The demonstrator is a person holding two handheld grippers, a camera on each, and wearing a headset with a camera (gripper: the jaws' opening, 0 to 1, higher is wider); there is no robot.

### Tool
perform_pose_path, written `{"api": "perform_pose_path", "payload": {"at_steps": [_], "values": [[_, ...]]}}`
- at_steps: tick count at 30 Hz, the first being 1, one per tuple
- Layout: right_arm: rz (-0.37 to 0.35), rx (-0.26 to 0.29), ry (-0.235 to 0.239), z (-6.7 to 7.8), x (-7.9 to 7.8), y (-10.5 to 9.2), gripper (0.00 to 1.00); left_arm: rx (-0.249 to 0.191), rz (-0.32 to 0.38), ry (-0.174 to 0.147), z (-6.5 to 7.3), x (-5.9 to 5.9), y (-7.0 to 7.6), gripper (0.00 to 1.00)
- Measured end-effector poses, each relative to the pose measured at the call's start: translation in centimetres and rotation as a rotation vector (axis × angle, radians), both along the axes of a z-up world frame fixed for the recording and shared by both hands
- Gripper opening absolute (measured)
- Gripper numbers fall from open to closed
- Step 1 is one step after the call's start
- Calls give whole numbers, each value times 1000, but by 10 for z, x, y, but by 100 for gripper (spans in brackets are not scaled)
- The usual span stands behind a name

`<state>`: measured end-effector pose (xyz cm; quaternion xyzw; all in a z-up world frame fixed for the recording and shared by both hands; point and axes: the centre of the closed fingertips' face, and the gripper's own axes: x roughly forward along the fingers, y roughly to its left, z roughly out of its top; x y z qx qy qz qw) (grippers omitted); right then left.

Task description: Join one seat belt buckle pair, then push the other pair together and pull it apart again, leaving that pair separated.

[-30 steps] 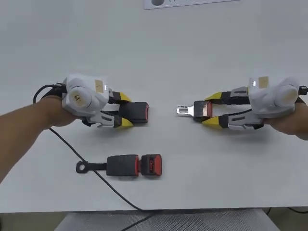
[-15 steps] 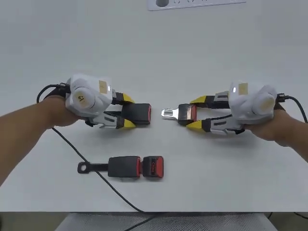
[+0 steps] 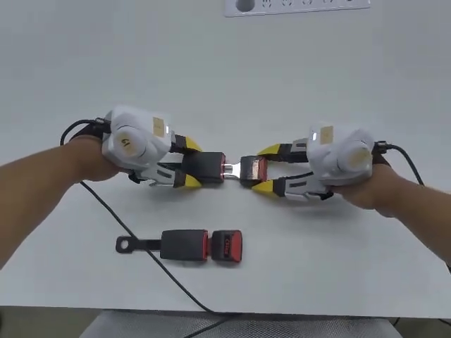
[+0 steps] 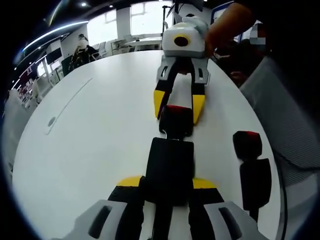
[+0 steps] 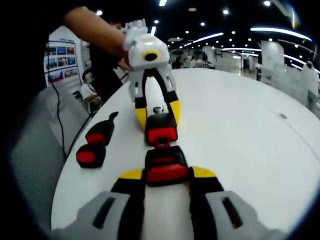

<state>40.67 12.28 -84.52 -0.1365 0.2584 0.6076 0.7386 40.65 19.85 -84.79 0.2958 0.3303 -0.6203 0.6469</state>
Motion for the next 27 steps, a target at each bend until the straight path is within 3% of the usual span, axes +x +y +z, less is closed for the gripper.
{"api": "perform_pose_path", "payload": {"at_steps": [15, 18, 24, 27], "values": [[10, -63, 5, -2, 3, 16, 33, 33, -36, -6, -2, -2, 1, 34], [9, -63, 3, -3, 2, 27, 33, 43, -53, -7, -2, -3, 1, 34], [35, -83, 13, -5, 3, 29, 33, 30, -55, -6, -2, -3, 1, 34], [53, -118, 8, -6, 5, 32, 33, 27, -54, -4, -2, -3, 1, 34]]}}
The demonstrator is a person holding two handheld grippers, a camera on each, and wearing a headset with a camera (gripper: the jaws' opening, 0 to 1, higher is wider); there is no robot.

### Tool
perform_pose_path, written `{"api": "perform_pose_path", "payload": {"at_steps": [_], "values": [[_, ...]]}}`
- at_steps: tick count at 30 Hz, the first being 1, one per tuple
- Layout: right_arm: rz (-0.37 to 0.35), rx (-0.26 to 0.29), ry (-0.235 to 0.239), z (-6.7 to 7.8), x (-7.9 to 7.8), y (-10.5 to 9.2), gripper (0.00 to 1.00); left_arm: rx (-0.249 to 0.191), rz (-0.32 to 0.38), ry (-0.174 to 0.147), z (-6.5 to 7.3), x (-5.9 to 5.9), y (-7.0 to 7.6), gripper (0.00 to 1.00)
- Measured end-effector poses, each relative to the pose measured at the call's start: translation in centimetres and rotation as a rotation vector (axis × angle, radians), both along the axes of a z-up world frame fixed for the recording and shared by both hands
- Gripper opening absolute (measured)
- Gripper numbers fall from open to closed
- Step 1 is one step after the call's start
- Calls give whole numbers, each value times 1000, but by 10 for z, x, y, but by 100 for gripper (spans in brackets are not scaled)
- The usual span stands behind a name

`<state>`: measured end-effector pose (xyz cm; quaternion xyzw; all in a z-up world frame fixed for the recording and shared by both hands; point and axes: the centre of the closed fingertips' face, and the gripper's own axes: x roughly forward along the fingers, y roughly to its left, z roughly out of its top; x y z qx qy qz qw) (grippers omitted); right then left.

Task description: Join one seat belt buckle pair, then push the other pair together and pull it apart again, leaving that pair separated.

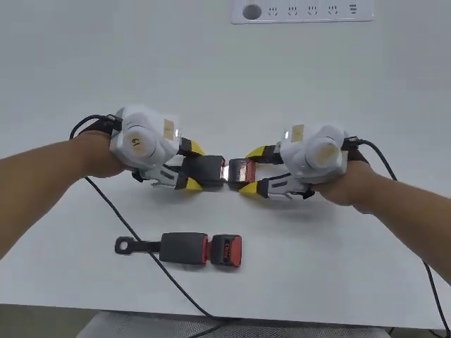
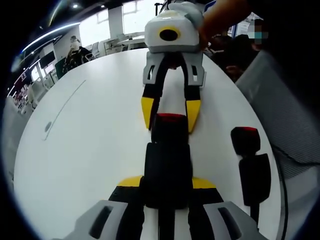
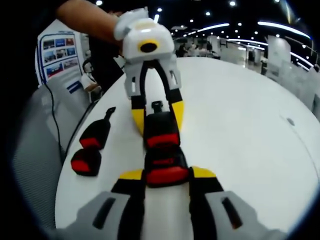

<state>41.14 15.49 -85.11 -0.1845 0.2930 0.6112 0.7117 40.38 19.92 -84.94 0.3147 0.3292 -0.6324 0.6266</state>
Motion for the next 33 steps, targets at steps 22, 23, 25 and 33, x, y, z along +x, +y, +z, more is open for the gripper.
{"api": "perform_pose_path", "payload": {"at_steps": [22, 23, 25, 33], "values": [[38, -111, -33, -4, -3, -4, 34, 14, -11, 4, 0, 1, -1, 34], [40, -114, -36, -4, -3, -5, 34, 15, -11, 4, 0, 1, -1, 35], [40, -120, -39, -4, -4, -5, 34, 16, -10, 5, 1, 0, -1, 35], [31, -123, -46, -3, -4, -7, 34, 17, -8, 5, 1, 0, -1, 35]]}}
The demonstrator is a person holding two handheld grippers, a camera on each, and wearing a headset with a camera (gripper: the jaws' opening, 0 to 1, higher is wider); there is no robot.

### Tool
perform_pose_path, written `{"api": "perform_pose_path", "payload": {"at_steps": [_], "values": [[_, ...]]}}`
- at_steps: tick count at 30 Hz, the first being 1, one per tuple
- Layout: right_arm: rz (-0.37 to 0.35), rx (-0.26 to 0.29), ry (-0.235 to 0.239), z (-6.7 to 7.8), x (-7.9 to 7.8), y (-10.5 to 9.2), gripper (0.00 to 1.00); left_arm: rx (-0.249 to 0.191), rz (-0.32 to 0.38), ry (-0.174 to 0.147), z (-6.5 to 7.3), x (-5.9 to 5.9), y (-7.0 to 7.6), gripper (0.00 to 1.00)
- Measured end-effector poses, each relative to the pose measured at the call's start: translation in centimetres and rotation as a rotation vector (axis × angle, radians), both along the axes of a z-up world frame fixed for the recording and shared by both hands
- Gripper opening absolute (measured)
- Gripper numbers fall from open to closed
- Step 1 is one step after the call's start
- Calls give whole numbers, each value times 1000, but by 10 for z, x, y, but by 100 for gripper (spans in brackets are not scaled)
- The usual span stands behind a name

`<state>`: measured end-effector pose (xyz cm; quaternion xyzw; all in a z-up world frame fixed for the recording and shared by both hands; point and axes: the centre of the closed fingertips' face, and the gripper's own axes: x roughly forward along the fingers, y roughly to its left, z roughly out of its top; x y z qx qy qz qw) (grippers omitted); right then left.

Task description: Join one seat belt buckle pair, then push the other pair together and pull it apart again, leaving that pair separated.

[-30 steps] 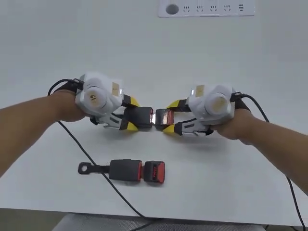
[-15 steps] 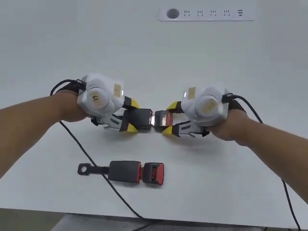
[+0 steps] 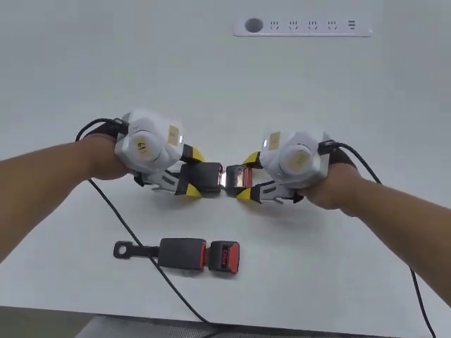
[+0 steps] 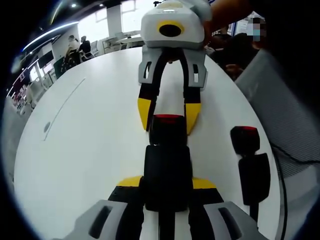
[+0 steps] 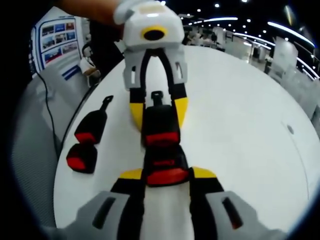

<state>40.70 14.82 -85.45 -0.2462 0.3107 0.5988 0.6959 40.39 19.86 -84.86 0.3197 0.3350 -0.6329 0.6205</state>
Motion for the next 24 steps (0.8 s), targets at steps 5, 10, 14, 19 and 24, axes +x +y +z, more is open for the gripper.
{"api": "perform_pose_path", "payload": {"at_steps": [5, 10, 14, 19, 24], "values": [[-5, 2, -3, 0, 0, 0, 34, -1, 1, 1, 0, 0, 0, 35], [-3, 1, -6, 0, -1, -1, 34, -8, 2, 1, 0, 0, 0, 35], [-3, -2, -7, 0, -1, -1, 34, -3, 2, 1, 0, 0, 0, 35], [-14, -2, -7, 0, -2, -8, 34, -6, 10, 2, 0, -1, 1, 35], [-15, 1, -10, -1, -3, -13, 35, -11, 14, 5, 0, 0, 1, 35]]}}
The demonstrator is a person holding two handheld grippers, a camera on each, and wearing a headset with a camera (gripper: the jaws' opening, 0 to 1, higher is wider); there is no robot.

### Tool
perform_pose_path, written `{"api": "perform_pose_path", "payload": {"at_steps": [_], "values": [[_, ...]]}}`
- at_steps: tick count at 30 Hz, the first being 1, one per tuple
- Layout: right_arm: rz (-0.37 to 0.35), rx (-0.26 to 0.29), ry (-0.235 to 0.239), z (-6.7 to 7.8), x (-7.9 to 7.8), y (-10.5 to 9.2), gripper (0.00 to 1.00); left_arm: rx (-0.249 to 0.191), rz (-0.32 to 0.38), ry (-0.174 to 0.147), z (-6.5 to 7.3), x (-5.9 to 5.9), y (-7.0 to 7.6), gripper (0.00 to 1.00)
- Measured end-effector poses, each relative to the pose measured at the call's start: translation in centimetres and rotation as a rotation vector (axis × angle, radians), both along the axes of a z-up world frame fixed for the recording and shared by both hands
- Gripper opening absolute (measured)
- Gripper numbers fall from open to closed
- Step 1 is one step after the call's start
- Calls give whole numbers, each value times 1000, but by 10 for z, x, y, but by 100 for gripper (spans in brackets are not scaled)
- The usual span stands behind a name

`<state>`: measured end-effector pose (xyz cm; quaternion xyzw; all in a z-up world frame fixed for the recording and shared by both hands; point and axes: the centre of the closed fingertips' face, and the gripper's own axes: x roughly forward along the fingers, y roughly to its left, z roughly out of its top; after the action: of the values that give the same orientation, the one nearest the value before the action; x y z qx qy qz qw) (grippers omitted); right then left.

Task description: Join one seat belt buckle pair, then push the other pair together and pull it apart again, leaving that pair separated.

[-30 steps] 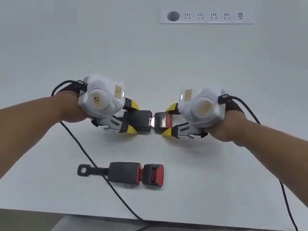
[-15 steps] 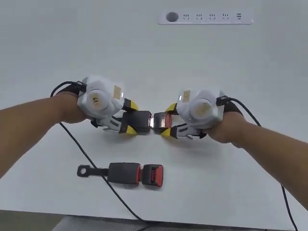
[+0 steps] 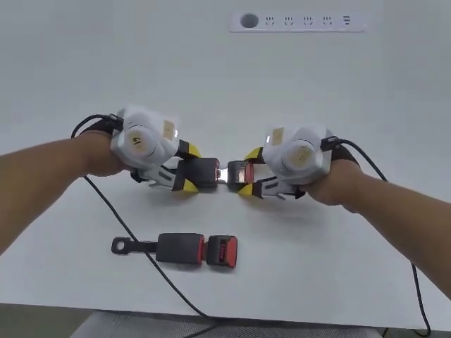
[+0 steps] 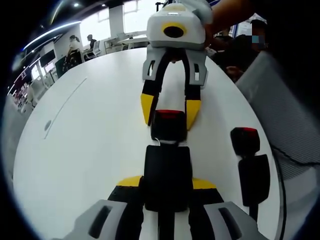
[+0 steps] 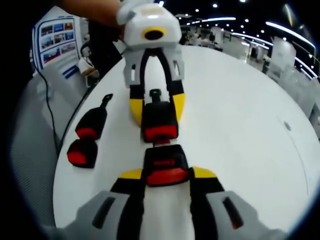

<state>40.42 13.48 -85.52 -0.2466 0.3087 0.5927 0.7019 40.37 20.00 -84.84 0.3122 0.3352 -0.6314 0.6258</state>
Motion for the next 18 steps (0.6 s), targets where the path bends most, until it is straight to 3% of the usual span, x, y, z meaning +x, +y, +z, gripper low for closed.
{"api": "perform_pose_path", "payload": {"at_steps": [4, 14, 18], "values": [[0, 41, -11, 3, 1, -7, 35, -6, 5, 1, 0, 0, 0, 35], [-6, 61, -14, 6, -4, -22, 35, -13, 41, 8, -1, 0, 0, 35], [-2, 74, -20, 11, -10, -35, 35, -42, 85, 12, -1, 1, -1, 35]]}}
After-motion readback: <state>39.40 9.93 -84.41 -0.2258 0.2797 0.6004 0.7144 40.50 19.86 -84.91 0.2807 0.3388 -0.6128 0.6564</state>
